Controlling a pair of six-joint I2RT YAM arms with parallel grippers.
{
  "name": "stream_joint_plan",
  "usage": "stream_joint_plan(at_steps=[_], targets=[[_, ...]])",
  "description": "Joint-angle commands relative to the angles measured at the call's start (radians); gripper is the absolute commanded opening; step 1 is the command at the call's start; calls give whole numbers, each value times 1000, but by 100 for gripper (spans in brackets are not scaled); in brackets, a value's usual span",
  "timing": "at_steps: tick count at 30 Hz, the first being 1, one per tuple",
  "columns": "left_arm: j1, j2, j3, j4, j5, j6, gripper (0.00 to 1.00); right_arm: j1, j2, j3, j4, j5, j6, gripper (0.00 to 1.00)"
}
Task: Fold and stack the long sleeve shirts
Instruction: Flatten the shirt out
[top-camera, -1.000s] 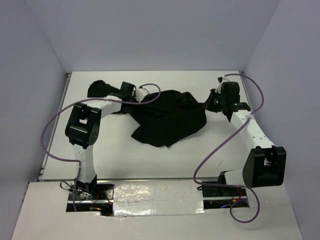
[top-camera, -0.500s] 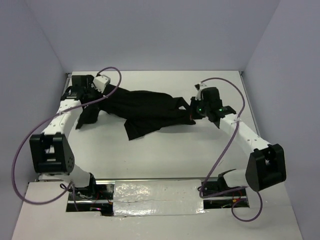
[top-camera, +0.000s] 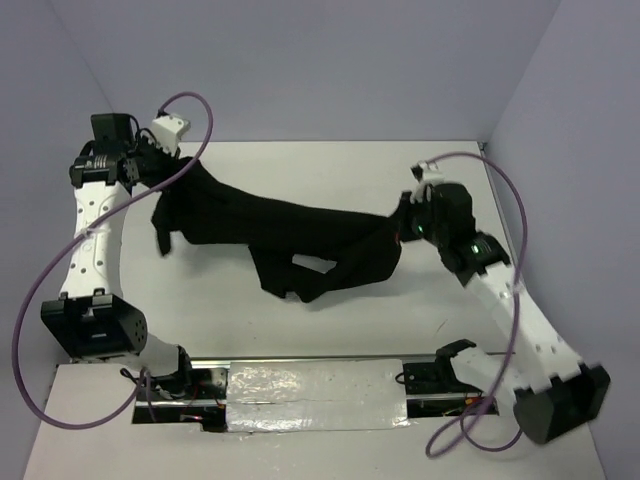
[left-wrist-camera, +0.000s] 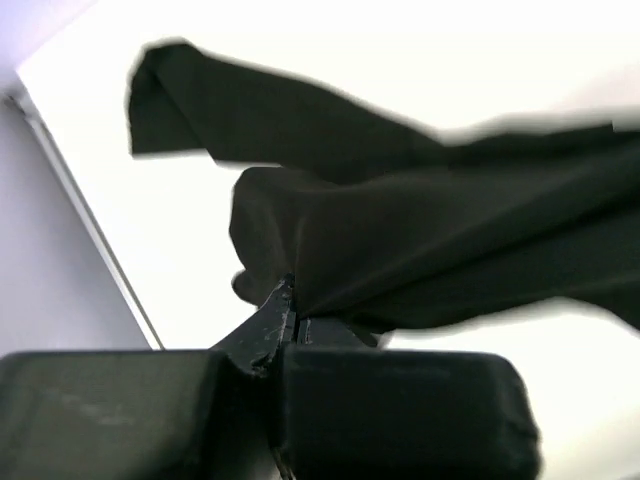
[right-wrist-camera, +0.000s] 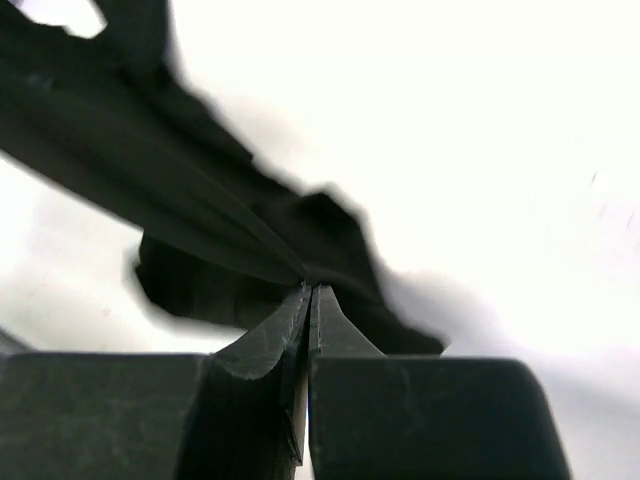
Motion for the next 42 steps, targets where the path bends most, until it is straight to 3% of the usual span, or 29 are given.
stream_joint_plan(at_steps=[1, 5, 6, 7, 8, 9, 10, 11, 13, 15, 16, 17, 20, 22, 25, 28, 33, 36, 42], targets=[[-9, 91, 73, 138, -12, -58, 0, -13, 253, 166, 101, 26, -99, 0], [-33, 376, 277, 203, -96, -90, 3, -54, 670, 537, 77, 24, -170, 2], [-44, 430, 318, 200, -107, -98, 9, -59, 859, 743, -1, 35, -167, 9], [-52, 541, 360, 196, -133, -100, 18, -61, 956, 851, -53, 38, -160, 34], [-58, 596, 436, 192, -158, -104, 35, -62, 1042, 1074, -98, 38, -150, 50], [-70, 648, 480, 188, -190, -113, 42, -70, 1206, 1183, -174, 31, -112, 61], [-75, 736, 548, 186, -263, -118, 53, -82, 1282, 1372, -216, 27, -88, 68], [-76, 771, 575, 185, -296, -135, 56, -93, 1392, 1445, -293, 18, -60, 70], [-75, 812, 603, 188, -334, -153, 58, -120, 1430, 1515, -339, 4, 16, 72], [-63, 739, 502, 198, -331, -167, 58, -120, 1317, 1326, -255, 58, 35, 76], [-55, 693, 433, 247, -313, -166, 59, -119, 1175, 1088, -185, 72, 35, 76], [-44, 638, 361, 281, -286, -147, 59, -120, 1104, 981, -61, 79, 41, 77], [-41, 414, 47, 392, -275, -31, 58, -119, 880, 633, 71, 112, 64, 77], [-43, 292, -154, 412, -264, 38, 57, -119, 803, 500, 108, 113, 77, 72], [-52, 231, -347, 464, -299, 152, 54, -119, 718, 289, 167, 92, 104, 65], [-79, 246, -459, 603, -334, 236, 55, -134, 755, 251, 213, 60, 136, 68], [-148, 320, -532, 752, -399, 311, 56, -136, 879, 334, 188, 69, 164, 72], [-168, 355, -542, 792, -409, 333, 56, -110, 948, 375, 149, 177, 146, 75], [-196, 388, -565, 749, -377, 368, 55, -61, 1025, 403, 112, 218, 127, 75]])
